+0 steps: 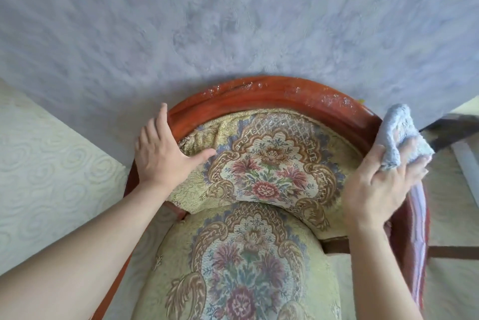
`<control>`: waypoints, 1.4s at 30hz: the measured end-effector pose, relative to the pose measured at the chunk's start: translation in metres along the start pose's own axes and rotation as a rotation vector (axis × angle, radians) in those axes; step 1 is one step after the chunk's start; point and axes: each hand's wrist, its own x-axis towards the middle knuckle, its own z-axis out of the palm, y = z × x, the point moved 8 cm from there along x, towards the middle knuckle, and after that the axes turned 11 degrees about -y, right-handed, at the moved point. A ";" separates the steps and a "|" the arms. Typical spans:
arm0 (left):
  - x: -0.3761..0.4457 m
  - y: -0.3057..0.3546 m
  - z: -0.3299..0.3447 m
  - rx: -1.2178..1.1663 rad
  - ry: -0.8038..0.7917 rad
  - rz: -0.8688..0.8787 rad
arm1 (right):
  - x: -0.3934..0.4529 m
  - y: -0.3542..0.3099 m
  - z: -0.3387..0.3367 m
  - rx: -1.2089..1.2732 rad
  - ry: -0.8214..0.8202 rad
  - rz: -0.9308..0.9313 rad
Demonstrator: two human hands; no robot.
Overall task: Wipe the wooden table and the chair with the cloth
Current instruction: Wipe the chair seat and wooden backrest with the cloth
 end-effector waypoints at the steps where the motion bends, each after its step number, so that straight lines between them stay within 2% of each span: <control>1: 0.001 -0.001 0.001 0.019 0.024 0.003 | 0.000 -0.005 0.005 -0.075 0.001 -0.037; 7: 0.004 -0.006 0.009 0.081 0.102 0.001 | -0.002 -0.042 0.040 -0.134 -0.020 -0.202; 12: 0.004 -0.006 0.009 0.060 0.091 -0.016 | -0.005 -0.085 0.067 -0.088 -0.041 -0.319; 21: 0.007 -0.010 0.011 0.040 0.075 -0.005 | -0.036 -0.162 0.127 -0.094 -0.200 -0.584; 30: 0.006 -0.011 0.012 -0.009 0.161 0.030 | -0.089 -0.203 0.174 -0.083 -0.345 -0.858; 34: 0.002 -0.010 0.007 -0.022 0.229 0.045 | -0.112 -0.210 0.188 -0.186 -0.410 -0.975; 38: 0.004 -0.013 0.011 0.017 0.193 0.104 | -0.098 -0.204 0.180 -0.378 -0.364 -1.059; 42: 0.007 -0.017 0.015 0.048 0.129 0.121 | -0.053 -0.178 0.145 -0.448 -0.200 -0.888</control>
